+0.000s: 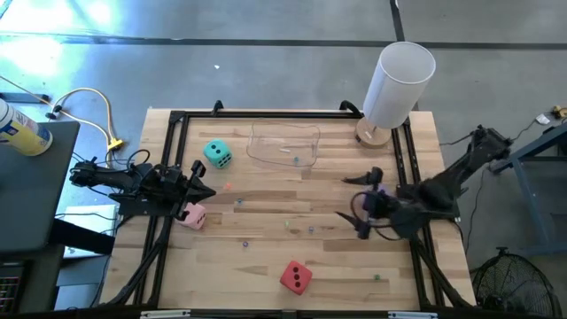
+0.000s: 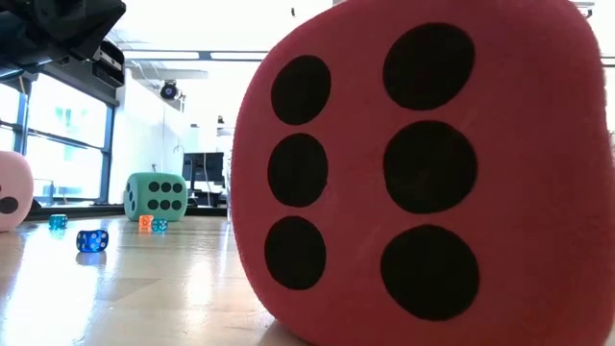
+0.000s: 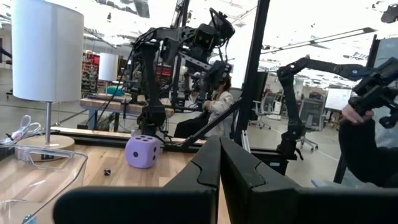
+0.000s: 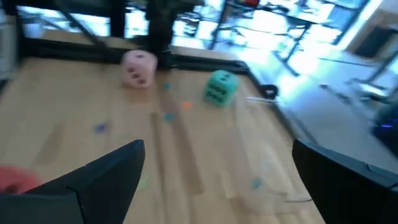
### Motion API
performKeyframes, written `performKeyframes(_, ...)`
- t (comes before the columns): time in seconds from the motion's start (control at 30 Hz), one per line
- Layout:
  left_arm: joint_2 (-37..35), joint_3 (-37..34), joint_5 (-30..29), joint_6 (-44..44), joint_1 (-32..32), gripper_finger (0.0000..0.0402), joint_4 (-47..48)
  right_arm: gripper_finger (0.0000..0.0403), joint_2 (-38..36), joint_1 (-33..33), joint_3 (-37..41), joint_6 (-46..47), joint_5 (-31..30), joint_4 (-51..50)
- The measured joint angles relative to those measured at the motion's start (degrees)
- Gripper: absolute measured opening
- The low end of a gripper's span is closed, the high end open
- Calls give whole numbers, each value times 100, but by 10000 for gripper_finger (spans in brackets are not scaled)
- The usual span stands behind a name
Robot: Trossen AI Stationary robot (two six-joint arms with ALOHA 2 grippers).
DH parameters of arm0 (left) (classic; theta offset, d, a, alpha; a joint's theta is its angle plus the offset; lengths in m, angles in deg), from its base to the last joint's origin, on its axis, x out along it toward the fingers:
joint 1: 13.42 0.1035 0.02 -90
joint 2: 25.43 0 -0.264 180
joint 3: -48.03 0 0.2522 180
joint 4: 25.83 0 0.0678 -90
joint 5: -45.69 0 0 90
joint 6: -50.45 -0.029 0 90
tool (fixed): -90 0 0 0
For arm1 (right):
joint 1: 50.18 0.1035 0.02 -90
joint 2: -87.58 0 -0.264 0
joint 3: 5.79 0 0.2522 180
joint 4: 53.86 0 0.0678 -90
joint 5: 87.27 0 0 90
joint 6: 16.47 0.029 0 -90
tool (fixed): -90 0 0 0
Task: Pick & Place Dice
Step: Put the large violet dice into the transparent bin
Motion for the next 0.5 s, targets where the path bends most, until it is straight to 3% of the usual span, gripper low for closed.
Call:
performKeyframes(0.1, 0, 0, 0, -1, 2, 0, 0, 400, -236, 156, 0, 534, 449, -696)
performKeyframes(0.33, 0, 0, 0, -1, 1, 0, 0, 400, -553, -3, -2, 3201, 1267, -3409)
performKeyframes(0.5, 2, 0, 0, -1, 2, 0, 0, 400, -544, -279, 0, 4760, 2334, -4944)
